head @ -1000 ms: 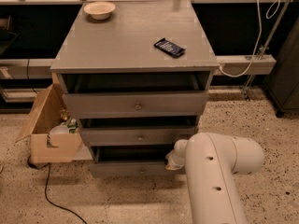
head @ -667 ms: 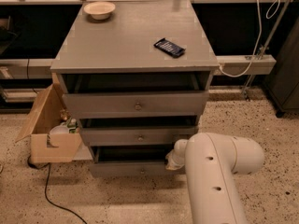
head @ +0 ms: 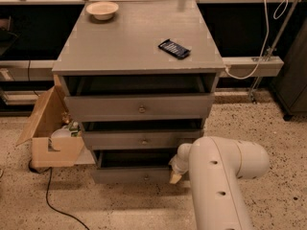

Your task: Open bottom drawer

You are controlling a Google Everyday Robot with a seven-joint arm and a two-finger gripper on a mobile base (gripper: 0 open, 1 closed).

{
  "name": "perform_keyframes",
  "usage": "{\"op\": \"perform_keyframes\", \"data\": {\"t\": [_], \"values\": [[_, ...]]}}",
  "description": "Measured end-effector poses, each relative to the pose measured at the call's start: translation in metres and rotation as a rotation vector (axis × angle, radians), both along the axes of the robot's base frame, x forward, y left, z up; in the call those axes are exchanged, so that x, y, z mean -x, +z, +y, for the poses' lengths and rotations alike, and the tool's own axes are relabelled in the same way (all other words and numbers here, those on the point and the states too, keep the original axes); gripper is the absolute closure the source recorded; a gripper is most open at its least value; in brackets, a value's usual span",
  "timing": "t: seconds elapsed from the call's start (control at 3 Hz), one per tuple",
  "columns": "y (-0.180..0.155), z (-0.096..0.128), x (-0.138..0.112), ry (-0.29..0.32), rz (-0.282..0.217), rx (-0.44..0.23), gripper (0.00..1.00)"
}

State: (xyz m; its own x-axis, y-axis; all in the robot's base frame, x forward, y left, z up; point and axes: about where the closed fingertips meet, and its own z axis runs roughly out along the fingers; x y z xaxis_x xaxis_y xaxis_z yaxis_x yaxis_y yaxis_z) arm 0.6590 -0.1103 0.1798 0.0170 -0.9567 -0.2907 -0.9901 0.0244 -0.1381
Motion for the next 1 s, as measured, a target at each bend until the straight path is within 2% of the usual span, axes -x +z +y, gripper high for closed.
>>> {"op": "perform_keyframes", "data": {"t": [0.33,0.67,1.0], "values": [[-0.004,0.007,0.005,0.030,0.024,0.009,0.00],[-0.012,0.028,0.016,0.094,0.069,0.009,0.00],[-0.019,0.050,0.034,0.165,0.143,-0.003,0.01]]}}
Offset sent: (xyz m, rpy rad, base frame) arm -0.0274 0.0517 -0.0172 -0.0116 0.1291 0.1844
